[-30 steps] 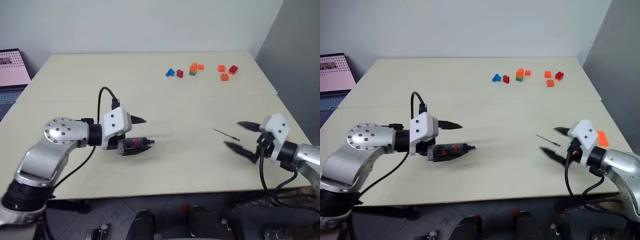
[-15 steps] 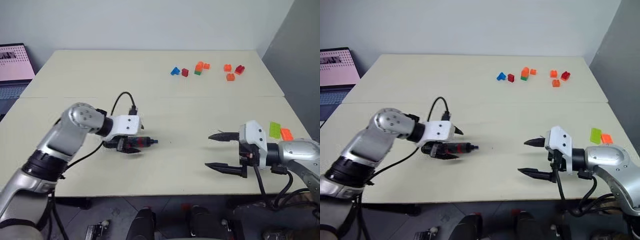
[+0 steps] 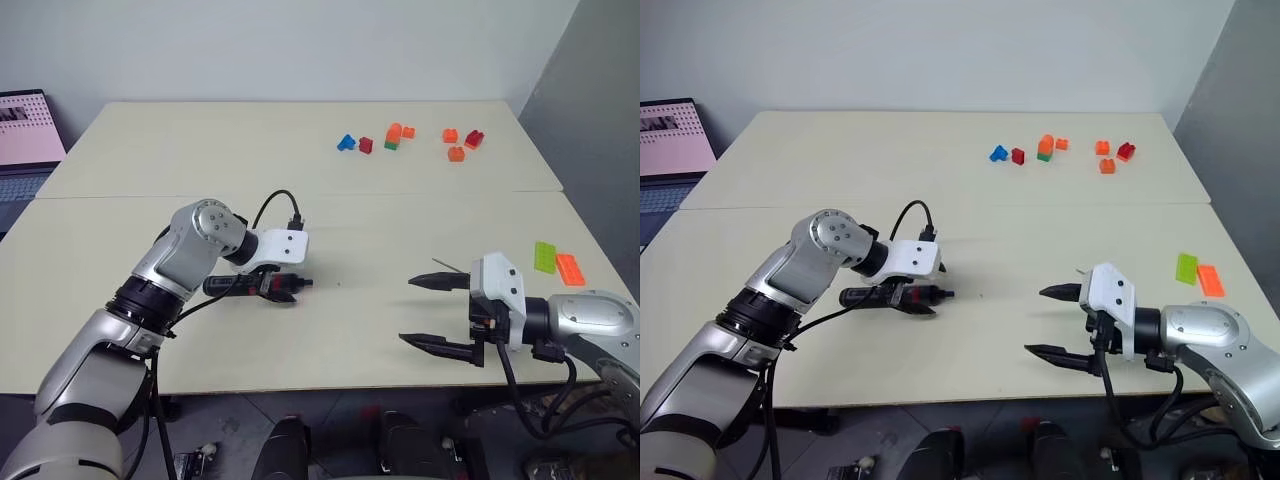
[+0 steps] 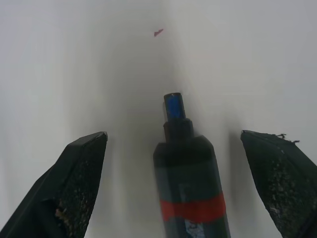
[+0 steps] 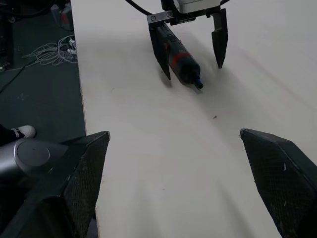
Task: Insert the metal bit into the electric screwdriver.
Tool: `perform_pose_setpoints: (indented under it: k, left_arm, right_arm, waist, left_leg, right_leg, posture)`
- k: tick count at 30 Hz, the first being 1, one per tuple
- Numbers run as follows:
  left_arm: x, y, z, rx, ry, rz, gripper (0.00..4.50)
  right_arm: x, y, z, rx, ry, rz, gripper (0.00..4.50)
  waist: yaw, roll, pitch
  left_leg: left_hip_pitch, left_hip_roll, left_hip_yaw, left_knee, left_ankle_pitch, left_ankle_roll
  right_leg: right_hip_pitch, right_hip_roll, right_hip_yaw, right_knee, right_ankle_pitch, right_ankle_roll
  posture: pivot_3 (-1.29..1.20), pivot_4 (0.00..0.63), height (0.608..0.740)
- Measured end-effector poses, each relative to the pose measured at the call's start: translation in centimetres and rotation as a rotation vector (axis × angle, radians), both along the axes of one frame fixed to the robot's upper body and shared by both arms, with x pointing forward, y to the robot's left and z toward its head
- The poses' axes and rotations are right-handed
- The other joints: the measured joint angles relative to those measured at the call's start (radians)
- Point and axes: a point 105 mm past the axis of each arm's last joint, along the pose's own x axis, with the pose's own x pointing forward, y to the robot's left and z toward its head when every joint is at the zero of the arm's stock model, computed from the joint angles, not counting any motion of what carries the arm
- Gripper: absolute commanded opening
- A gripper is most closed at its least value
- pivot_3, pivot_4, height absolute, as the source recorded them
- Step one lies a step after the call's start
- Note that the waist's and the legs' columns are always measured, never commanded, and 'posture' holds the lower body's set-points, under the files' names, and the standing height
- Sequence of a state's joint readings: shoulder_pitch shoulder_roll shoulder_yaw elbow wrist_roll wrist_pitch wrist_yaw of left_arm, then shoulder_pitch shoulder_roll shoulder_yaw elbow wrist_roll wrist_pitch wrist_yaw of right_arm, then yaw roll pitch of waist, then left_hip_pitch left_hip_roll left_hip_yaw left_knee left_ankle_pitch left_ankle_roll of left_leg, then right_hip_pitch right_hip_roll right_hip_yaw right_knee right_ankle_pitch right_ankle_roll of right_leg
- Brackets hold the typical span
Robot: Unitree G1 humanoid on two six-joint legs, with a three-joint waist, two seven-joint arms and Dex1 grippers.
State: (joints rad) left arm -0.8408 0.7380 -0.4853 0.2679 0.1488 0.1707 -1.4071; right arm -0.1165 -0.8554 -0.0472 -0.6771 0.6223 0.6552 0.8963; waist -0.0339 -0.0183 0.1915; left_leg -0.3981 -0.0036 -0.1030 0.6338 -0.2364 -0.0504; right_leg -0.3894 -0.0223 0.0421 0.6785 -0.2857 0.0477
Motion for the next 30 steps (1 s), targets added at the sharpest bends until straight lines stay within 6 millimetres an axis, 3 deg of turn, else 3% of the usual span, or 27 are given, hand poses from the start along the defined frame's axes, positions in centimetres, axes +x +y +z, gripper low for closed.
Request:
perform_pose_setpoints:
  k: [9, 13, 14, 24, 26, 30]
  left_arm:
    - [0.5, 1.1, -0.3, 0.095, 0.0, -0.028, 4.5]
    - [0.5, 0.5, -0.8, 0.095, 0.007, -0.043, 4.5]
    - [0.5, 0.3, -0.9, 0.096, 0.009, -0.047, 4.13]
    - [0.6, -0.3, -1.4, 0.098, 0.021, -0.054, 1.95]
    - [0.6, -0.3, -1.4, 0.1, 0.019, -0.059, 1.68]
    - [0.6, -0.3, -1.5, 0.113, 0.007, -0.067, 1.67]
  right_arm:
    - [-0.4, 0.3, 0.0, 0.008, 0.012, 0.012, 4.44]
    - [-0.4, 0.3, 0.0, 0.009, 0.012, 0.011, 4.44]
    - [-0.4, 0.3, -0.1, 0.009, 0.013, 0.011, 4.5]
    - [-0.5, 0.5, -0.1, 0.008, 0.01, 0.011, 4.5]
    - [-0.4, 0.5, -0.1, 0.008, 0.009, 0.009, 4.5]
    - [-0.5, 0.5, -0.1, 0.008, 0.009, 0.007, 4.5]
  waist:
    - [0.002, 0.0, 0.0]
    - [0.002, 0.0, 0.0]
    - [0.002, 0.0, 0.0]
    - [0.002, 0.0, 0.0]
    - [0.002, 0.0, 0.0]
    - [0.001, 0.0, 0.0]
  left_leg:
    - [-0.001, 0.0, -0.001, 0.002, 0.0, 0.0]
    - [-0.001, 0.0, -0.001, 0.002, 0.0, 0.0]
    - [-0.001, 0.0, -0.001, 0.002, 0.0, 0.0]
    - [-0.001, 0.0, -0.002, 0.005, 0.0, 0.0]
    - [-0.001, 0.0, -0.002, 0.006, 0.0, 0.0]
    - [0.0, 0.0, -0.002, 0.009, 0.0, 0.0]
  right_leg:
    - [0.0, 0.0, 0.0, 0.0, 0.0, 0.0]
    - [0.0, 0.0, -0.001, 0.0, 0.0, 0.0]
    - [0.0, 0.0, -0.001, 0.0, 0.0, 0.0]
    - [0.001, 0.0, -0.001, 0.002, 0.0, 0.0]
    - [0.002, 0.0, -0.001, 0.002, 0.001, 0.001]
    - [0.003, 0.0, -0.001, 0.002, 0.001, 0.002]
  posture:
    - [0.0, 0.15, 0.74]
    - [0.0, 0.15, 0.74]
    - [0.0, 0.15, 0.74]
    - [0.0, 0.15, 0.74]
    - [0.0, 0.15, 0.74]
    - [0.0, 0.15, 0.74]
